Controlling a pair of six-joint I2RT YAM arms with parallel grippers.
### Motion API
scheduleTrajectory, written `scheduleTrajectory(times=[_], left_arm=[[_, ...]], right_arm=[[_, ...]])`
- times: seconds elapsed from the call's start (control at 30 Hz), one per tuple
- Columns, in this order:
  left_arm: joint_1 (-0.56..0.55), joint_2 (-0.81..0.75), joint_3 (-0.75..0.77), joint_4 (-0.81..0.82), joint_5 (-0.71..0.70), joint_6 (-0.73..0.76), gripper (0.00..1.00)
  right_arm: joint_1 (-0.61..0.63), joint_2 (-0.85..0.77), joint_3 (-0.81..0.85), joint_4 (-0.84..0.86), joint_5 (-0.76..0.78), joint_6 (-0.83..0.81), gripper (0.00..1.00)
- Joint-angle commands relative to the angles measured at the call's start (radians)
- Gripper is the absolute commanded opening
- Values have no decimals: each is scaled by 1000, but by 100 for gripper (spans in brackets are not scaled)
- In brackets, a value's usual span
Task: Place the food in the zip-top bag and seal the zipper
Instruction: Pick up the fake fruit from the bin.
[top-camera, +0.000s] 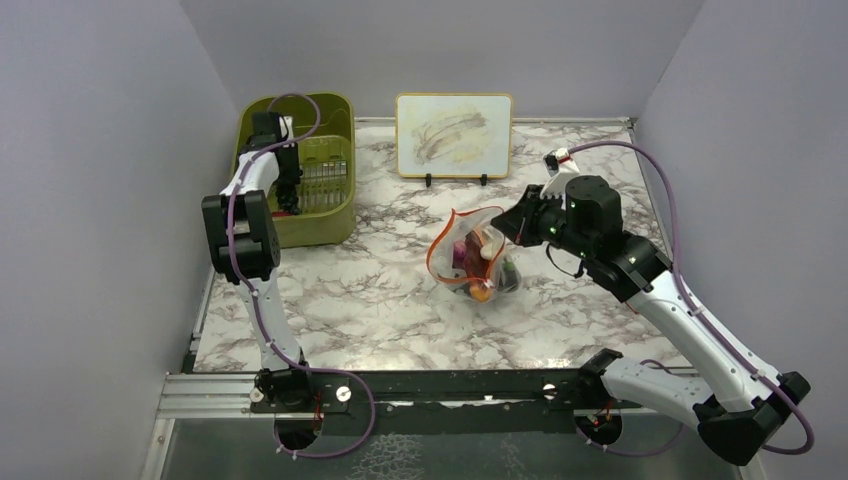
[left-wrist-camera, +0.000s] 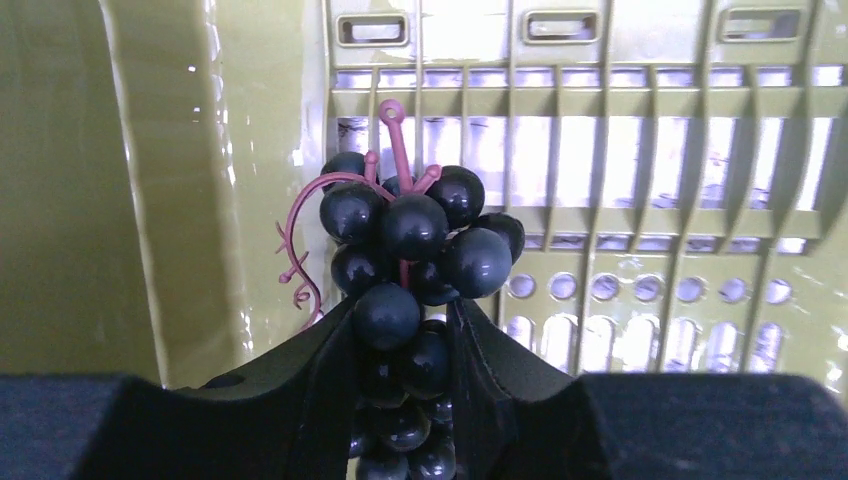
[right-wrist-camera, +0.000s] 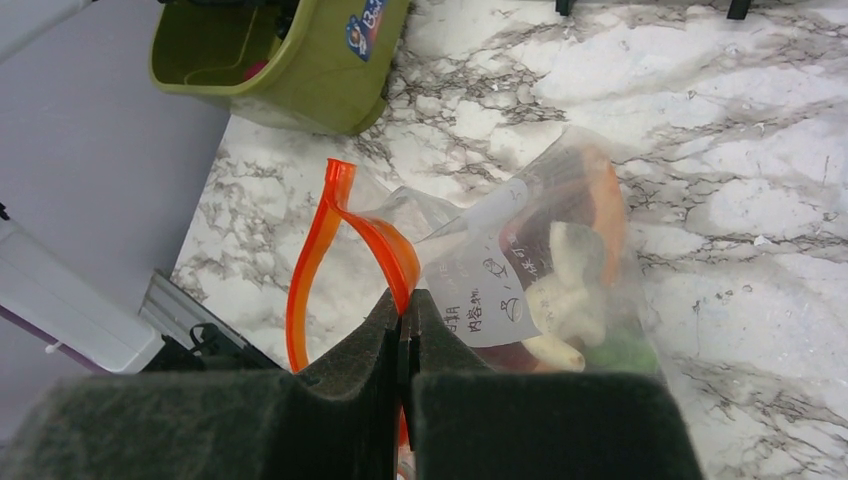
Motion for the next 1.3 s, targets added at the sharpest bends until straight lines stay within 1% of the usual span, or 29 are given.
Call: scheduleTrajectory(times=[0.0, 0.2, 0.3, 0.4, 0.5, 0.63, 0.87, 1.0, 1.1, 1.27], left_arm=[[-12, -106, -13, -17, 50, -29, 31], [-13, -158, -11, -2, 33, -36, 31], [-13, -188, -16, 6, 58, -56, 31], [-13, -220, -30, 10, 89, -88, 31], [-13, -262, -65, 20, 110, -96, 31], [-14, -331, -111, 50, 125, -107, 31], [-14, -479, -123, 71, 125, -122, 31], [-15, -577, -132, 83, 118, -124, 31], [-14, -642, -143, 100, 152, -121, 32], [-22, -723, -151, 103, 221, -149, 32]], right_arm=[[-4, -37, -24, 80, -30, 28, 1], [-4, -51, -32, 72, -28, 29, 1], [-3, -55, -43, 69, -29, 40, 1], [-4, -50, -55, 48, -30, 88, 1], [-4, -38, -70, 56, -63, 114, 1], [-3, -41, -103, 90, -44, 171, 1], [-3, 6, -88, 98, -48, 228, 1], [-3, 3, -98, 114, -48, 293, 1], [-4, -11, -127, 147, -53, 311, 1], [-3, -31, -139, 133, -26, 319, 1]])
